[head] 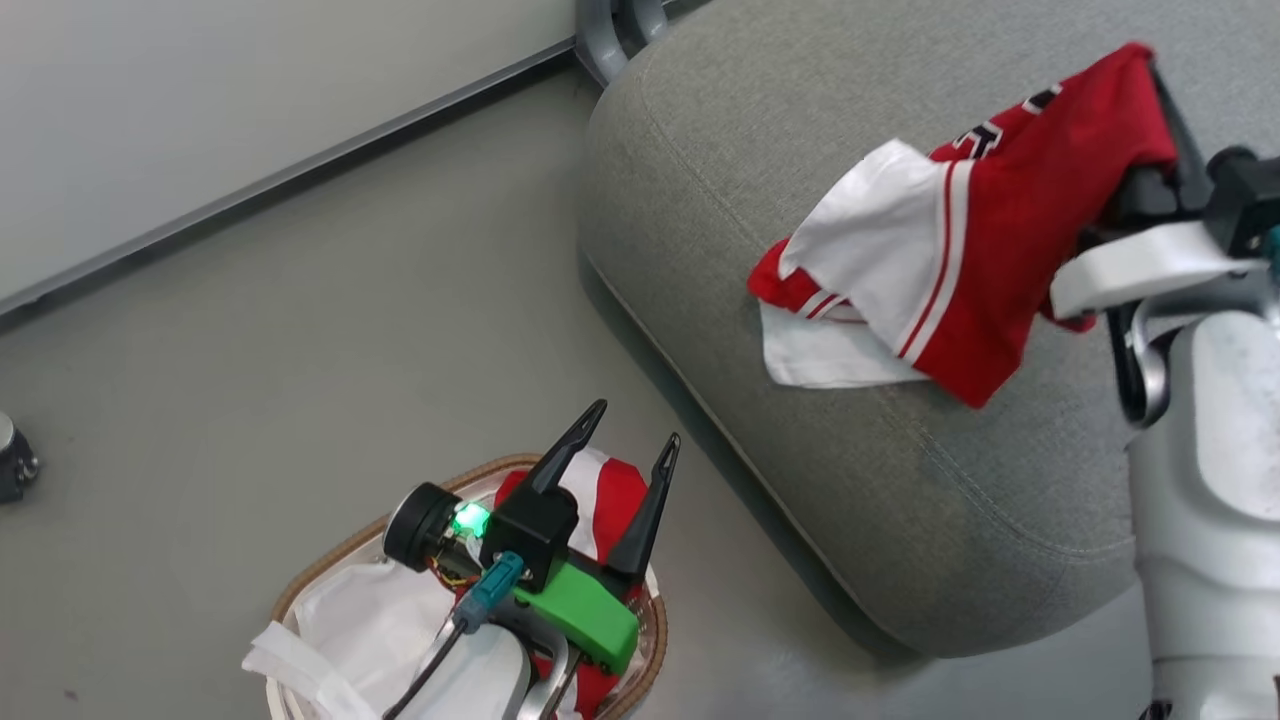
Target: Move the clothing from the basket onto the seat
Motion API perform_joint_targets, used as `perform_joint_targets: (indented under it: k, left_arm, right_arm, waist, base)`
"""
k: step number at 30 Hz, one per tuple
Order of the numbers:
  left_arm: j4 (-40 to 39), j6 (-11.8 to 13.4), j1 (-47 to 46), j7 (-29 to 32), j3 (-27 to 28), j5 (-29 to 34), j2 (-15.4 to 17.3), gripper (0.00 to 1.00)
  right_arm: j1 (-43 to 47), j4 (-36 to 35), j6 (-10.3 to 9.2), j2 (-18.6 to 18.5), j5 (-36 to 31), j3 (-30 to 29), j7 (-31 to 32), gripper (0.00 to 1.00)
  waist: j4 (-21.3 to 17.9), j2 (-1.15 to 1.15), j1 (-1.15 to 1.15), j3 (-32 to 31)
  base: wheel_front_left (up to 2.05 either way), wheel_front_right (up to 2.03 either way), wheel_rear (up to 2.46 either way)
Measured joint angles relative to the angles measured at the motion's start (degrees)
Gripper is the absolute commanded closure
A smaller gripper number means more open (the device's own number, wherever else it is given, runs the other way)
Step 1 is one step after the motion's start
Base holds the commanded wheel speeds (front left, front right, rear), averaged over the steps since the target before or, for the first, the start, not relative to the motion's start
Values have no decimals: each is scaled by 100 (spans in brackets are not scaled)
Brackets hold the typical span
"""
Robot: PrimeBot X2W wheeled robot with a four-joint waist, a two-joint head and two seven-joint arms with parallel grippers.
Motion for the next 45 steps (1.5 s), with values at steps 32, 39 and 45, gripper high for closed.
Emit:
perform_joint_targets:
  k: [32, 39, 45]
  left_arm:
    - [-760, 59, -1102, 0, 199, 573, 492, 0]
    - [-708, 60, -1099, 0, 191, 572, 485, 0]
    - [-666, 60, -1072, 0, 213, 515, 463, 0]
  right_arm:
    - [-2809, 1552, 0, -794, -937, -2095, 0, 100]
    - [-2538, 1608, 0, -642, -1018, -2172, 0, 2]
    - [-2137, 1357, 0, -616, -995, -2016, 0, 0]
  waist:
    - [1347, 0, 1, 3078]
    - [1476, 0, 1, 3183]
    - [1460, 0, 0, 2964]
  base:
    - [0, 0, 0]
    - [0, 0, 0]
    - [0, 0, 0]
